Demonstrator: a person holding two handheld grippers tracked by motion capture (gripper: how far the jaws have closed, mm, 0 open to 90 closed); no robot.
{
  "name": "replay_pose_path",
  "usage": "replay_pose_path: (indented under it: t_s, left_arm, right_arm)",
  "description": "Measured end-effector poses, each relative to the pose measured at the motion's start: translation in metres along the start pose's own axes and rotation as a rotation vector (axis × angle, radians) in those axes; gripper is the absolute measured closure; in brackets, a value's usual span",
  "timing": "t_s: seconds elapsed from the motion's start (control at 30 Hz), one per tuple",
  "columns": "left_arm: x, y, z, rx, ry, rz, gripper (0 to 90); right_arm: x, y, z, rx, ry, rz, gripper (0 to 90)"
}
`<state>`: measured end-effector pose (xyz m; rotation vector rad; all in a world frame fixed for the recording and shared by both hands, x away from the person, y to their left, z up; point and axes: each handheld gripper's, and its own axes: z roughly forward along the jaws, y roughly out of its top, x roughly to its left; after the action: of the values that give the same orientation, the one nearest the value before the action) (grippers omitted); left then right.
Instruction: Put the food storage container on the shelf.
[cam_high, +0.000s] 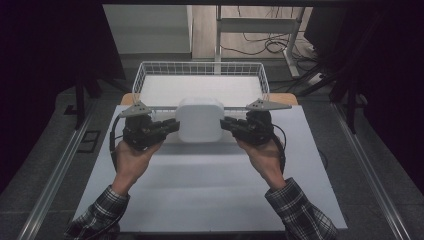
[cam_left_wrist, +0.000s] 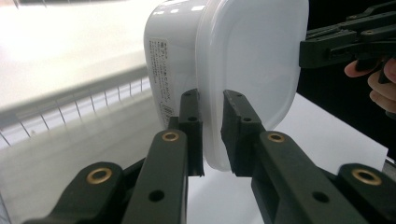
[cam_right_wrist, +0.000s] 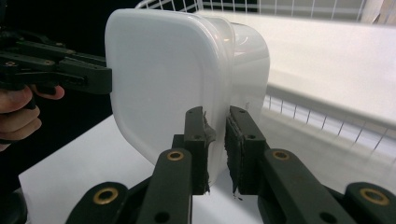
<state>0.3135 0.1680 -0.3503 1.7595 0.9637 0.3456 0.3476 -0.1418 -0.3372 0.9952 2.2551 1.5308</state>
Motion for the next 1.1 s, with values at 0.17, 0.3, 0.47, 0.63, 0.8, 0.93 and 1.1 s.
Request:
replay_pose_path:
  t_s: [0.17, 0.3, 0.47, 0.63, 0.8, 0.93, 1.1]
  left_arm:
    - [0.005, 0.025, -0.003, -0.012, 0.010, 0.007, 79.2]
    - [0.010, 0.040, -0.004, -0.013, 0.012, 0.002, 79.2]
    - [0.020, 0.060, 0.001, -0.003, 0.018, -0.006, 79.0]
    - [0.033, 0.071, 0.014, 0.029, 0.020, -0.040, 78.5]
    - [0.041, 0.072, 0.023, 0.045, 0.014, -0.070, 77.8]
    - [0.045, 0.072, 0.028, 0.048, 0.003, -0.087, 76.7]
    - [0.050, 0.073, 0.032, 0.038, -0.037, -0.109, 69.3]
  right_arm:
    - [-0.006, 0.022, 0.003, -0.020, 0.001, 0.002, 78.2]
    - [-0.011, 0.040, 0.006, -0.031, -0.001, 0.008, 78.0]
    - [-0.017, 0.057, 0.012, -0.033, -0.013, 0.015, 77.7]
    - [-0.028, 0.070, 0.024, -0.007, -0.038, 0.029, 77.4]
    - [-0.034, 0.073, 0.030, 0.014, -0.048, 0.042, 77.3]
    - [-0.039, 0.075, 0.034, 0.033, -0.043, 0.064, 76.7]
    - [-0.044, 0.075, 0.039, 0.040, -0.042, 0.088, 72.8]
